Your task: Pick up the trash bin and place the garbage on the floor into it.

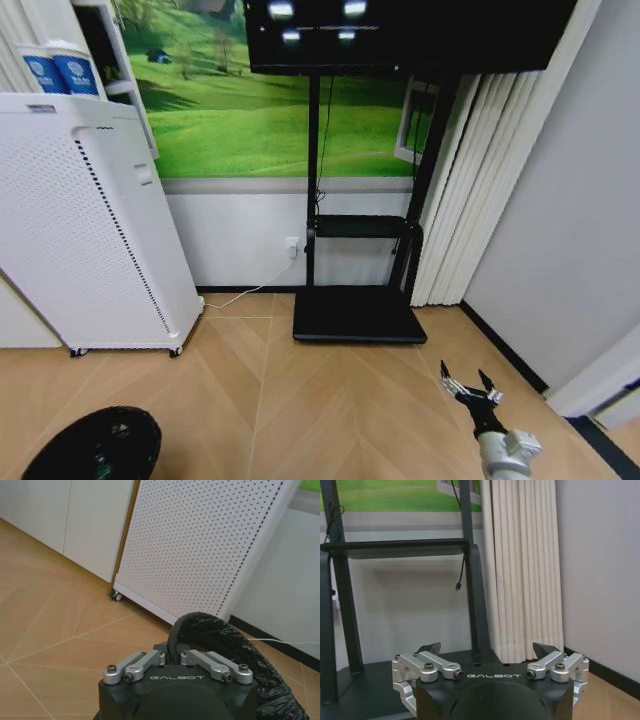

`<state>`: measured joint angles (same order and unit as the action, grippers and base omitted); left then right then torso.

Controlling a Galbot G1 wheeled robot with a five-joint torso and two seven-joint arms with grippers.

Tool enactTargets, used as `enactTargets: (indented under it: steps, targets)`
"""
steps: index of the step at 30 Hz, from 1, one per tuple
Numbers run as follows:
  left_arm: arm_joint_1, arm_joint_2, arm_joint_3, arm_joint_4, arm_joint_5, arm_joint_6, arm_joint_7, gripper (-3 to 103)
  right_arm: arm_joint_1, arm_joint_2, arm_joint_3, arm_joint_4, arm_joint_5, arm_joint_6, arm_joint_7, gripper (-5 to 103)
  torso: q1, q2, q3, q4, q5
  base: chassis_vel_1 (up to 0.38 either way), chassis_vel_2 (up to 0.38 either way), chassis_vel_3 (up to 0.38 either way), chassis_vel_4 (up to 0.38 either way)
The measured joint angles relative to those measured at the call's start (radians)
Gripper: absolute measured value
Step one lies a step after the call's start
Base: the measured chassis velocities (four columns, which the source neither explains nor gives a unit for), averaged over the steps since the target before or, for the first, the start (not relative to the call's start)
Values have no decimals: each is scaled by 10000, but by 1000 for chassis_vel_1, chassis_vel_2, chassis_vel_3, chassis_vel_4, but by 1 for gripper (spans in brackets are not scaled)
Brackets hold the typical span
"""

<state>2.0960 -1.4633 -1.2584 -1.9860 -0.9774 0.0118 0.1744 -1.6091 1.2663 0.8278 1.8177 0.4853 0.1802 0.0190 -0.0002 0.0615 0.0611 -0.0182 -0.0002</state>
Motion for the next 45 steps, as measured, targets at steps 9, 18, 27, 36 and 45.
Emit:
enactTargets:
  steps: [9, 18, 27, 36, 45]
  targets:
    - [-336, -32, 317, 295, 397, 174, -203, 7, 139, -46, -76, -186, 57, 312, -27, 100, 0, -1, 0, -3, 2, 133, 149, -151, -130]
    - [-328, -300, 1003, 405, 801, 103, -114, 7, 181, -100, -128, -261, 38, 374, -79, 100, 0, -1, 1, -2, 6, -29, -18, 18, 27]
    - [-41, -459, 1191, 441, 1119, -133, -158, 7, 302, -114, -191, -320, 55, 374, -89, 100, 1, -1, 0, -2, 0, 0, 0, 0, 0]
    - [198, -590, 1023, 343, 1120, -312, -187, 7, 440, -288, -186, -663, 173, 509, -145, 100, 1, -1, 0, -2, 3, 0, 0, 0, 0]
    - [193, -712, 989, 360, 1123, -363, -343, 7, 498, -421, -206, -902, 266, 582, -192, 100, 1, 0, 0, -2, 3, 0, 0, 0, 0]
